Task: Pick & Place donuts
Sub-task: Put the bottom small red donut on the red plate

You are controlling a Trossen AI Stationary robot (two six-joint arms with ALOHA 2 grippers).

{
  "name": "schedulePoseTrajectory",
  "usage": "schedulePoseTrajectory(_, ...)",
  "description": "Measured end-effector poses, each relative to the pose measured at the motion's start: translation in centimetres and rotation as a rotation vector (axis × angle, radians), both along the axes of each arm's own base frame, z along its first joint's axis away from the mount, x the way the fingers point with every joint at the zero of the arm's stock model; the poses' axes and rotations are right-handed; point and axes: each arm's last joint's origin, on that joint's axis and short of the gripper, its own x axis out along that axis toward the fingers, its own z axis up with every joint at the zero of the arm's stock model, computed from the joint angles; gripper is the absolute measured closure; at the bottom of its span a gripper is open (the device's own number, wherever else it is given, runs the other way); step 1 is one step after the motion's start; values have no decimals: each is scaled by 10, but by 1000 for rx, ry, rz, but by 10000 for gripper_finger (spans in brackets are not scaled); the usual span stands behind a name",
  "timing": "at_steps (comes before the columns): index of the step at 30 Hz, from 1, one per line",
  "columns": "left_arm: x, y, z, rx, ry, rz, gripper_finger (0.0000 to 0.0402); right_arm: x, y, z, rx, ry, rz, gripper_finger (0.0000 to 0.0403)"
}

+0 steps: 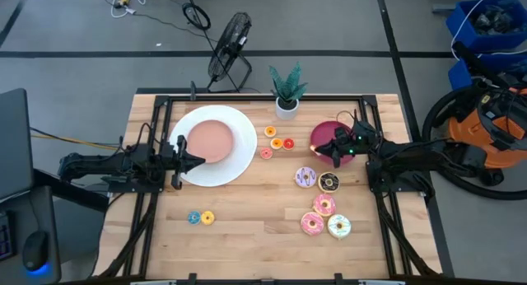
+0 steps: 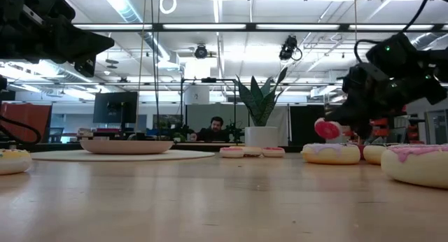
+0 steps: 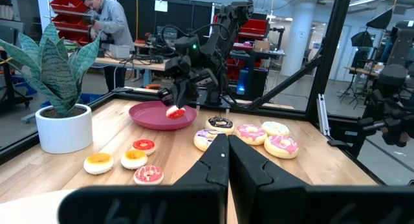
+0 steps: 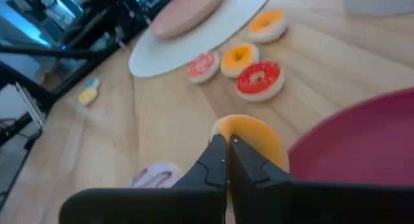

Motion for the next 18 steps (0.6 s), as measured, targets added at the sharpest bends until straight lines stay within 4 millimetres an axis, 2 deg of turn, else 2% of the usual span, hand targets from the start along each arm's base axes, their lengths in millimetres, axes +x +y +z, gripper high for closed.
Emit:
schedulePoseTrajectory(5, 0, 0, 0, 0, 2, -1, 394, 1, -6, 10, 46, -99, -57, 403)
schedulePoseTrajectory(14, 0, 0, 0, 0, 2, -1, 394, 5, -8, 18, 68, -142, -52, 403)
schedulePoseTrajectory(18, 0, 0, 0, 1, 2, -1, 394, 5, -8, 15, 102, -116, -83, 403)
